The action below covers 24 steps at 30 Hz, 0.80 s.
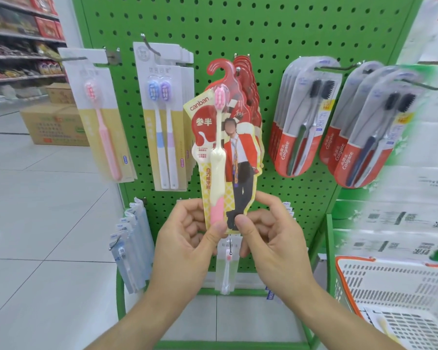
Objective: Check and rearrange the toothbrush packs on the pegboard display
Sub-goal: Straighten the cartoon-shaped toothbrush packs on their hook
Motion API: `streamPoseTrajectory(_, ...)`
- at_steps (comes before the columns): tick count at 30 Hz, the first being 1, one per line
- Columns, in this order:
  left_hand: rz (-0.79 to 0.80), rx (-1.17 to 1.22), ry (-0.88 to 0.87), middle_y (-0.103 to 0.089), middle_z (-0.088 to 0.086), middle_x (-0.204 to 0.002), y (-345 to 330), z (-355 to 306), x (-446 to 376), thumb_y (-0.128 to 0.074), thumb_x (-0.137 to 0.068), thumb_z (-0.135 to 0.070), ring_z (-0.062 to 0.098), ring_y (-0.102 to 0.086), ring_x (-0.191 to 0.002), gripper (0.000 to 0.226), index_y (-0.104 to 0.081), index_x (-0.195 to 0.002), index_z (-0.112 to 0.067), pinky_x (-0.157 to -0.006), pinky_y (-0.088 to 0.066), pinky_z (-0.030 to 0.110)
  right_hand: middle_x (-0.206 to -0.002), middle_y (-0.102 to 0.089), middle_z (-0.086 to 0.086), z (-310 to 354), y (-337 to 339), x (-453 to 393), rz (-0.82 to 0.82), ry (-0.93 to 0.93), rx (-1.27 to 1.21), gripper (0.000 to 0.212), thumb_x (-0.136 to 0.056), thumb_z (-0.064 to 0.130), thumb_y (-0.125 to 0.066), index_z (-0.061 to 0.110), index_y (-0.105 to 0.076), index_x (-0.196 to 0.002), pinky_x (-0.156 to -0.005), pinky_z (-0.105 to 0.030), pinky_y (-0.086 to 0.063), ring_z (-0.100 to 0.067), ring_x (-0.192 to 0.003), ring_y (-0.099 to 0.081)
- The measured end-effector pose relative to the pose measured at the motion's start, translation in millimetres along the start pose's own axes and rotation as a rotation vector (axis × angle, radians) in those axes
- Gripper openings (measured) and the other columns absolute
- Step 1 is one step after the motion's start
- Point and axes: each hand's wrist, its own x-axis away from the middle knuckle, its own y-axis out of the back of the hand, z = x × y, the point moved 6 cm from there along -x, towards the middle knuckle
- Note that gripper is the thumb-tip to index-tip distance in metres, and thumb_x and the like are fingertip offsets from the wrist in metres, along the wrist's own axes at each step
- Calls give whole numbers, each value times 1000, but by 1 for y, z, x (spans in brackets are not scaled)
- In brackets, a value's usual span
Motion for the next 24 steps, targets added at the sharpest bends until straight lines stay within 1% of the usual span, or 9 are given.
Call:
streamPoseTrajectory(3,-18,-3,-15,-73,4,-92,-1,1,2,-73,-79,-24,19,-71,-81,31,-62,-108,-17,-63,-54,25,-82,-74,0,2,0,1,7,27,11,31,-90,29,-64,32,-58,-120,-53,-29,-50,-21,-50,-62)
streamPoseTrajectory(7,-41,-37,-39,-73,0,-92,-1,-1,7,-72,-79,-24,19,-71,-83,30,-62,-107,-21,-67,-56,28,-82,-73,4,3,0,2,-4,48,25,36,-90,29,-64,59,-55,-106,-52,-30,-51,-20,-50,-62)
streamPoseTrajectory(8,-41,-49,-46,-73,-1,-92,-1,-2,7,-72,-79,-25,19,-71,-84,30,-62,-106,-23,-67,-56,28,-82,-73,4,3,0,2,-10,46,23,34,-89,30,-64,58,-54,-105,-52,-31,-51,-20,-49,-62)
streamPoseTrajectory(12,-36,-46,-41,-74,-2,-92,-2,-2,3,-73,-81,-20,17,-73,-84,28,-63,-107,-21,-65,-54,22,-83,-74,3,-1,1,1,-27,16,18,26,-89,31,-64,39,-53,-112,-52,-35,-50,-20,-49,-61)
streamPoseTrajectory(16,-33,-59,-22,-75,-3,-92,-5,2,1,-73,-86,-9,16,-73,-84,26,-64,-108,-20,-68,-56,21,-83,-75,1,-5,1,-1,-5,-22,51,26,-95,23,-65,33,-55,-117,-50,-38,-49,-22,-49,-58)
streamPoseTrajectory(18,-26,-74,-11,-75,-4,-92,-6,4,1,-73,-86,-11,15,-73,-84,26,-64,-108,-22,-71,-57,23,-82,-75,1,-6,3,-2,-1,-46,50,25,-96,21,-65,31,-55,-117,-48,-35,-47,-25,-49,-55)
streamPoseTrajectory(21,-23,-115,-1,-75,-7,-91,-5,9,0,-73,-87,-14,15,-73,-84,25,-63,-106,-25,-76,-58,29,-80,-72,4,-10,4,-3,46,-90,87,13,-96,19,-66,28,-59,-103,-49,-30,-44,-19,-48,-59)
streamPoseTrajectory(22,-27,-126,2,-74,-8,-92,-4,10,-1,-73,-87,-14,15,-73,-85,24,-63,-106,-25,-77,-57,30,-80,-71,5,-11,6,-4,61,-99,119,10,-96,19,-67,26,-60,-98,-50,-31,-45,-18,-49,-62)
streamPoseTrajectory(24,-43,-141,7,-74,-9,-93,-2,14,-5,-73,-88,-14,15,-73,-86,23,-63,-106,-26,-80,-57,32,-83,-70,6,-10,12,-6,66,-105,183,9,-94,19,-69,23,-62,-94,-54,-34,-48,-18,-53,-66)
